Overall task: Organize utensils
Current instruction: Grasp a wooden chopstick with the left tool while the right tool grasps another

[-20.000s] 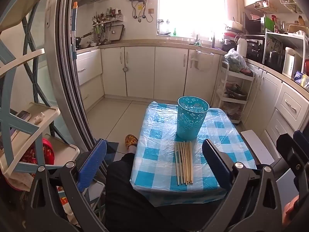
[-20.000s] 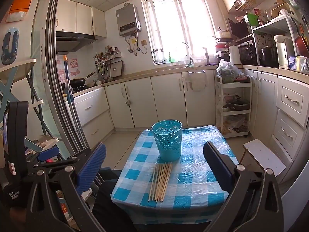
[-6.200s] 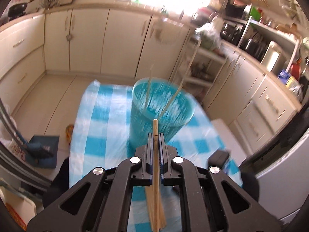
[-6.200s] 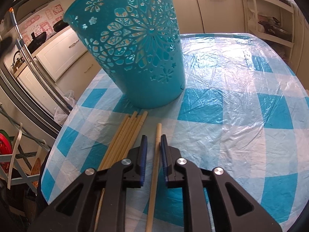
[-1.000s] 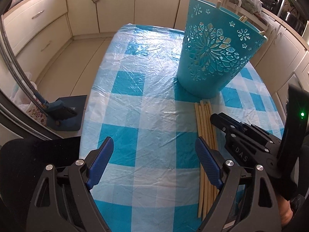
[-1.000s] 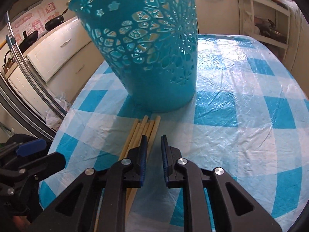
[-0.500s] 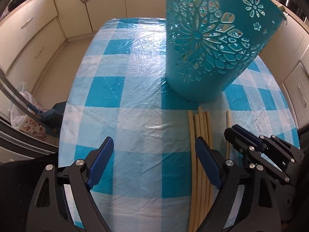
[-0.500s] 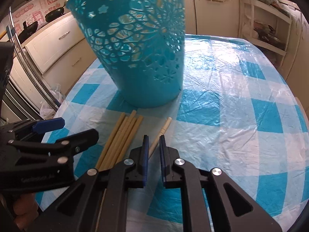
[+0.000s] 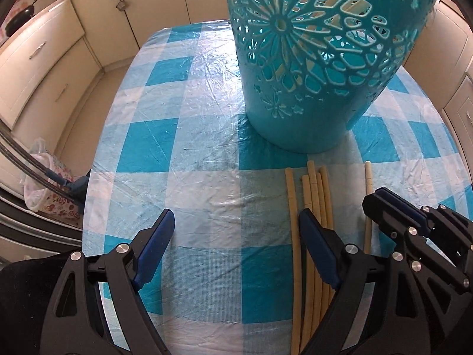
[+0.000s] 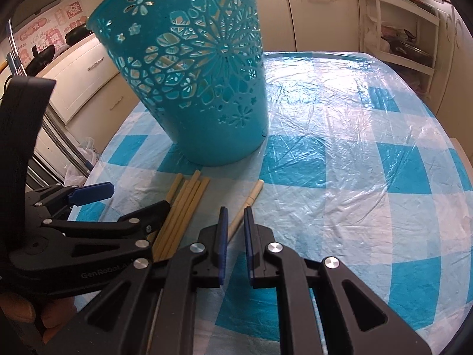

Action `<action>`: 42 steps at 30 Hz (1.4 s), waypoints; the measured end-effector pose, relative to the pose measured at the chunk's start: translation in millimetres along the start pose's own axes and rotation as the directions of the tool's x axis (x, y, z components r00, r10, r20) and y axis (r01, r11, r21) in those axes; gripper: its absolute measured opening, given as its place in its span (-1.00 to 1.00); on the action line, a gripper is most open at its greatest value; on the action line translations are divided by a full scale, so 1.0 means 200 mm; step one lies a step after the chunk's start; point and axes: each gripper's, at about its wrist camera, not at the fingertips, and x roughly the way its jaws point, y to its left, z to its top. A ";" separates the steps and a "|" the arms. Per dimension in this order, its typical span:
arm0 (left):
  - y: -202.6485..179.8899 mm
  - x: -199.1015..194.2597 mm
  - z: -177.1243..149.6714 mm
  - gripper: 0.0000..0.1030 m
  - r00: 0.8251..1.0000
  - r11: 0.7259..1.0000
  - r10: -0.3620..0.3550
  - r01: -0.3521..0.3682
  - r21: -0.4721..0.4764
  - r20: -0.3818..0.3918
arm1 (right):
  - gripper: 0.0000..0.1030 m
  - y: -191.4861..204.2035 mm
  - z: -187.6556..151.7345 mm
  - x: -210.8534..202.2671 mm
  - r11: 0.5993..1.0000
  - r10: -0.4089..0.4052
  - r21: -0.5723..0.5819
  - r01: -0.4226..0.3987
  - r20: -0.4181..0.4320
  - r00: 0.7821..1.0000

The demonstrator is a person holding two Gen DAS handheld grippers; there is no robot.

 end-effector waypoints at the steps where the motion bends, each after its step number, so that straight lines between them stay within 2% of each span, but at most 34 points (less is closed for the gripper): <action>1: 0.00 0.00 0.00 0.55 1.000 1.000 -0.003 0.003 0.001 0.000 | -0.78 0.00 0.00 0.00 1.000 -0.001 -0.001 0.001 0.002 1.000; 5: -0.03 -0.01 0.00 0.24 0.999 0.999 -0.039 0.039 0.008 0.005 | -0.78 0.00 0.00 0.00 1.000 -0.002 -0.005 0.002 0.006 1.000; 8: -0.06 -0.02 0.01 -0.10 0.998 0.998 -0.057 0.056 0.031 0.011 | -0.78 0.00 0.00 0.01 1.000 0.002 -0.004 -0.002 0.008 1.000; 10: -0.07 -0.03 0.01 -0.50 0.998 0.997 -0.066 0.065 0.040 0.013 | -0.78 0.01 0.01 0.01 1.000 0.006 -0.013 -0.006 0.003 1.000; 13: -0.05 -0.03 0.02 -0.87 0.995 0.995 -0.097 0.097 0.029 0.015 | -0.79 0.03 0.03 0.03 0.999 0.014 -0.049 -0.015 -0.016 1.000; 16: 0.03 -0.03 0.02 -0.90 0.990 0.990 -0.140 0.141 -0.027 0.007 | -0.80 0.06 0.04 0.04 0.995 0.028 -0.090 -0.032 -0.042 0.999; 20: 0.04 -0.03 0.02 -0.89 0.991 0.990 -0.134 0.134 -0.049 0.003 | -0.80 0.08 0.07 0.05 0.993 0.028 -0.116 -0.037 -0.080 0.996; 26: -0.02 -0.03 0.03 -0.89 0.996 0.996 -0.086 0.086 0.000 0.003 | -0.80 0.10 0.08 0.07 0.991 0.007 -0.133 -0.019 -0.091 0.996; 29: -0.02 -0.04 0.02 -0.90 0.995 0.995 -0.101 0.101 -0.005 0.003 | -0.82 0.10 0.08 0.06 0.992 0.013 -0.126 -0.026 -0.102 0.995; 33: 0.00 -0.01 0.04 -0.90 0.995 0.995 -0.096 0.096 0.006 0.003 | -0.86 0.08 0.06 0.04 0.991 -0.020 -0.131 0.004 -0.117 0.993; 37: -0.01 -0.01 0.03 -0.81 0.995 0.995 -0.101 0.101 0.007 0.006 | -0.86 0.08 0.07 0.03 0.992 -0.020 -0.124 0.005 -0.122 0.992; 42: -0.02 -0.02 0.02 -0.87 0.993 0.994 -0.111 0.110 0.021 0.026 | -0.87 0.12 0.08 0.04 0.993 -0.027 -0.115 0.014 -0.115 0.993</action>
